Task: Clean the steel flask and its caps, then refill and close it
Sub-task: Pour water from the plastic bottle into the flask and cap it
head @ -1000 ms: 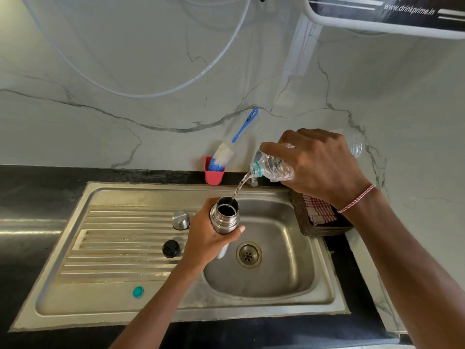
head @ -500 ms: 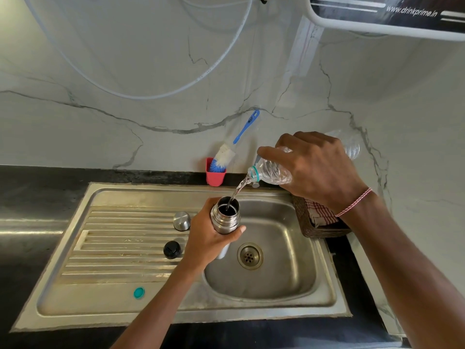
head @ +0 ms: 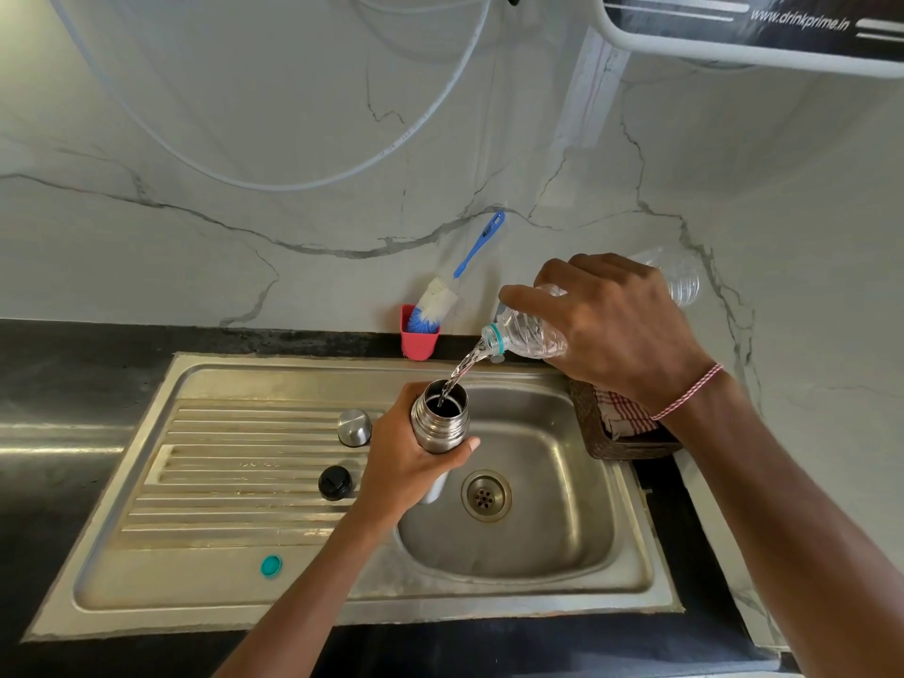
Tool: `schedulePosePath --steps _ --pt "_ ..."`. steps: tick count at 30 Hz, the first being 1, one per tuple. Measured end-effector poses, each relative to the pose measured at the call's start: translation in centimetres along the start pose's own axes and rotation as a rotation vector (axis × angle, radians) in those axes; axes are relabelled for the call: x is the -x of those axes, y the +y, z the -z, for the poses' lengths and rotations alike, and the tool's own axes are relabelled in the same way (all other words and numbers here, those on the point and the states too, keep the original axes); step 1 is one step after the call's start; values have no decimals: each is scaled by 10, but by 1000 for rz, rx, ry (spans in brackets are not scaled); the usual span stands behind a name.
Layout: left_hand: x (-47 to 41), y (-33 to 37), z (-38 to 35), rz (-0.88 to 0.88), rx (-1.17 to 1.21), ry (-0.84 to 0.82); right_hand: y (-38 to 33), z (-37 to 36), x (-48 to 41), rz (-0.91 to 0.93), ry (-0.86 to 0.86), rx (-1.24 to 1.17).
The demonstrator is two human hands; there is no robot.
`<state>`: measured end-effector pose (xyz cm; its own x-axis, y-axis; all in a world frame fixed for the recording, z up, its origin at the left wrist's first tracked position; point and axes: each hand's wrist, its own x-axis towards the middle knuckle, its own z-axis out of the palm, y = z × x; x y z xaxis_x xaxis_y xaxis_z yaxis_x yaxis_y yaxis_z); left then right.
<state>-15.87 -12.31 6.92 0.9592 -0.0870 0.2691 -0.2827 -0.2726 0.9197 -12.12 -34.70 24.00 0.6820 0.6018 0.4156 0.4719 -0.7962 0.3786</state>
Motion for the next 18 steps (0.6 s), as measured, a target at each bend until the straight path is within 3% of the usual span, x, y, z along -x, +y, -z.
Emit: schedulePosePath --steps 18 --pt "2 7 2 30 37 -10 -4 -1 3 17 -36 12"
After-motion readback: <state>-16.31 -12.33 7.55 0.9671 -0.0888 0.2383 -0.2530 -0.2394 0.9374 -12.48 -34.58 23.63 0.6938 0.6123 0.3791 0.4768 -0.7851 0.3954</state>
